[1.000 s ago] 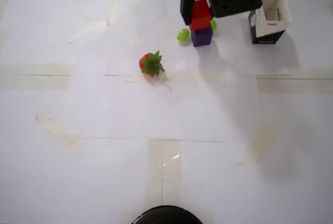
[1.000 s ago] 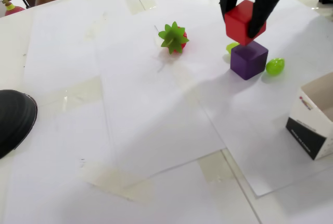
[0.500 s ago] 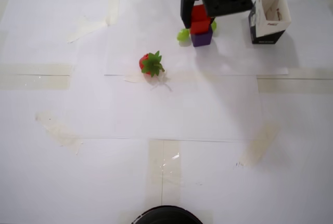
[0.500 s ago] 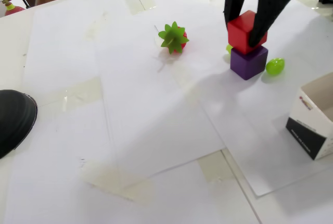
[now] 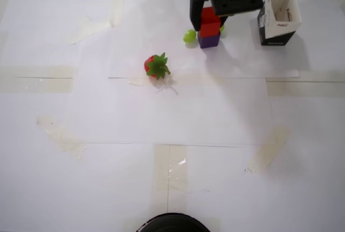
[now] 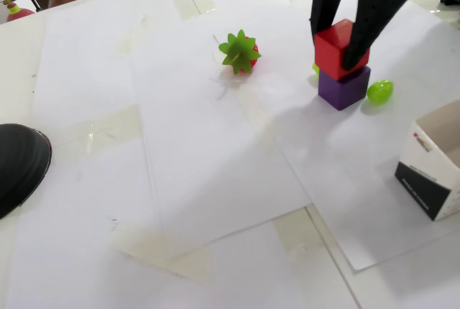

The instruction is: Put the red cube on top of the purple cube

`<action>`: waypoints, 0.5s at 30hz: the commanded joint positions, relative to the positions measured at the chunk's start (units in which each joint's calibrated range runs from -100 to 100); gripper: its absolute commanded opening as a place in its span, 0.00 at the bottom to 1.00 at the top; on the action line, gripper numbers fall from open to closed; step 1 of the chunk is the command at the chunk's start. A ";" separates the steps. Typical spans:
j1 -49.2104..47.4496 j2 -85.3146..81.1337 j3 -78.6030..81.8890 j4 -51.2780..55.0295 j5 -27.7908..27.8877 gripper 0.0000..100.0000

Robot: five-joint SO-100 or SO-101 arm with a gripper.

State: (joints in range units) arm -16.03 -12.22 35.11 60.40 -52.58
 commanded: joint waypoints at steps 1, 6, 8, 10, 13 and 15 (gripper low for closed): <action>-0.81 -3.26 0.25 -0.92 -0.49 0.12; -1.25 -3.26 0.43 -1.16 -0.73 0.12; -1.47 -3.17 0.61 -1.57 -0.88 0.12; -1.62 -3.17 1.07 -1.90 -0.93 0.12; -1.84 -3.26 2.07 -2.63 -1.03 0.13; -1.98 -3.26 2.43 -2.63 -1.12 0.15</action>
State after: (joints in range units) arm -17.30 -12.59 36.92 58.34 -53.11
